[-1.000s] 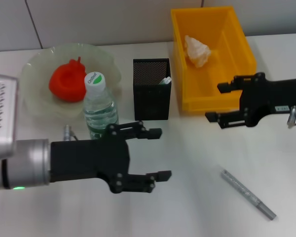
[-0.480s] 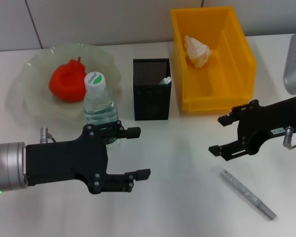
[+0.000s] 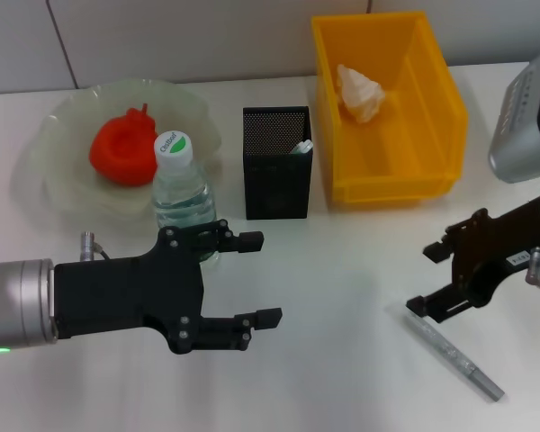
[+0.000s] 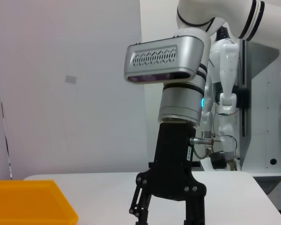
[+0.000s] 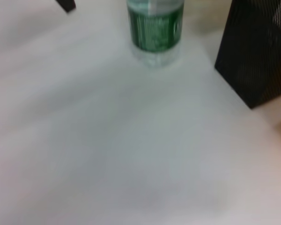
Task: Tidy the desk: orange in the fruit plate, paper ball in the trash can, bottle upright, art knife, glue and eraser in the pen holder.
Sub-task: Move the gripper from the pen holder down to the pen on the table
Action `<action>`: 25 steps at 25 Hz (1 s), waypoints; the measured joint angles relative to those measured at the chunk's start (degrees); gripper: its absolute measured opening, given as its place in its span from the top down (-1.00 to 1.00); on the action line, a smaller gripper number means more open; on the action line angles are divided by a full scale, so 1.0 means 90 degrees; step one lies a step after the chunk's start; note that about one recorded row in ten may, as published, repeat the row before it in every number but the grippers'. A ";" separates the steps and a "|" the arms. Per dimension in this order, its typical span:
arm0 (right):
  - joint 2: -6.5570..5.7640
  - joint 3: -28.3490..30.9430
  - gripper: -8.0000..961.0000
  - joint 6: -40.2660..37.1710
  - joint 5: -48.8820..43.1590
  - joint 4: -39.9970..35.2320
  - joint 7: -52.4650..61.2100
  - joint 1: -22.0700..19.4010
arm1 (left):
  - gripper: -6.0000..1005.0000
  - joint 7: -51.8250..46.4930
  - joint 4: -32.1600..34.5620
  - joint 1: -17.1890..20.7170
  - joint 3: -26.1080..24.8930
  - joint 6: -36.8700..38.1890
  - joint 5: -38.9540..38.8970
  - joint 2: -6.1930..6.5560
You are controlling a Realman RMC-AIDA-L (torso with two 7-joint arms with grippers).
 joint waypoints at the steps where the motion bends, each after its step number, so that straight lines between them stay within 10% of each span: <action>1: 0.0000 -0.0038 -0.64 -0.0028 -0.0080 -0.0032 0.0086 0.0017 | -0.59 0.0000 0.0000 0.0000 0.0000 0.0000 0.0000 0.0000; 25: 0.0011 -0.0455 -0.64 -0.0833 -0.0849 -0.0274 0.1404 0.0486 | -0.59 0.0000 -0.0002 0.0045 0.0050 0.0018 0.0000 -0.0047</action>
